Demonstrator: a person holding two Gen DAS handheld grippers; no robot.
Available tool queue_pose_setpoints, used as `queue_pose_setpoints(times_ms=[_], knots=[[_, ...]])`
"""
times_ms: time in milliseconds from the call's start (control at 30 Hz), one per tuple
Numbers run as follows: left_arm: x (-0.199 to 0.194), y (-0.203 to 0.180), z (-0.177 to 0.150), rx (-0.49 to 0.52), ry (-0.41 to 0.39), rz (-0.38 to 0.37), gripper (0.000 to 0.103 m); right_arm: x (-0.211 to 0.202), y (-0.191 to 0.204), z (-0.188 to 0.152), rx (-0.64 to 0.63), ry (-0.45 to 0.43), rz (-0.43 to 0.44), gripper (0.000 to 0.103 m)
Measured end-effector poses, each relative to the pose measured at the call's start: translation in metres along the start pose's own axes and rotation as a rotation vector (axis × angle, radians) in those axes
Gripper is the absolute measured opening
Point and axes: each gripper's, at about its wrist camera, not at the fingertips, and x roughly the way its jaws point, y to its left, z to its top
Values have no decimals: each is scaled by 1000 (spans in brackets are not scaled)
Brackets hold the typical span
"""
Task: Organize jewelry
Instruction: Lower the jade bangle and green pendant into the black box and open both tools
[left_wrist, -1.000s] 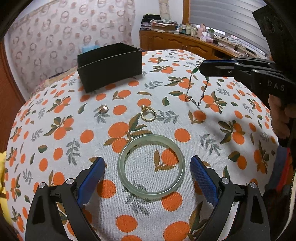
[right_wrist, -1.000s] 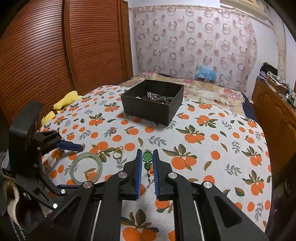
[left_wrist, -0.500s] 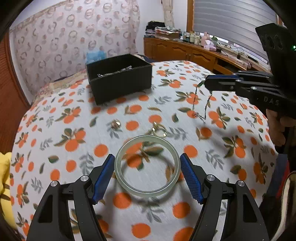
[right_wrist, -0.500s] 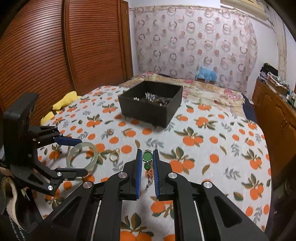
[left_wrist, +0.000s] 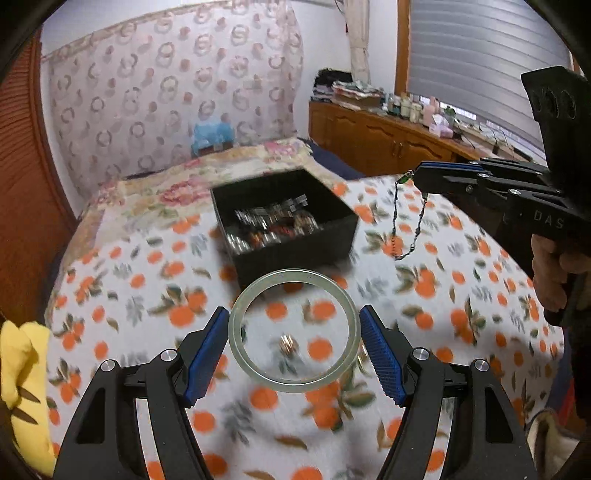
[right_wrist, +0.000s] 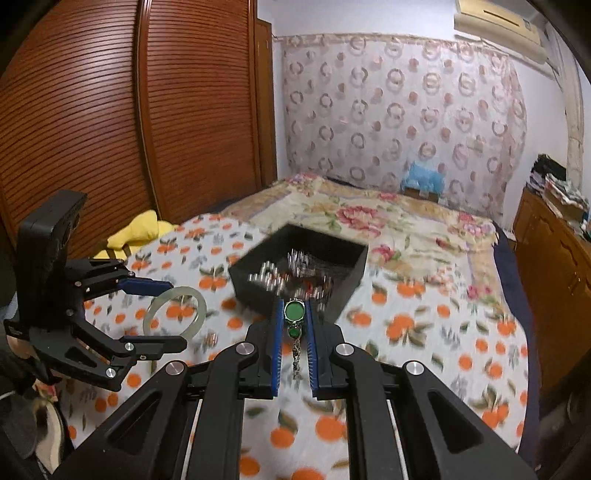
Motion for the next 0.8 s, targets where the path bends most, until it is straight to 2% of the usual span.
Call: queue_pose_setpoints(times_ms=[233,333,567,800], knots=[[8,19,30,-29,-35,9,69,21,-9,40,-24,-48,19,13],[14,25,41,-35,-44,9,69,36,-13,48,-19,-45,28,13],[35,37,64,-26,-50,19,69,79,-26,34,33,17,53,13],[53,42,74,-21,-40,3,69,92,-35,24,82,32,48,14]])
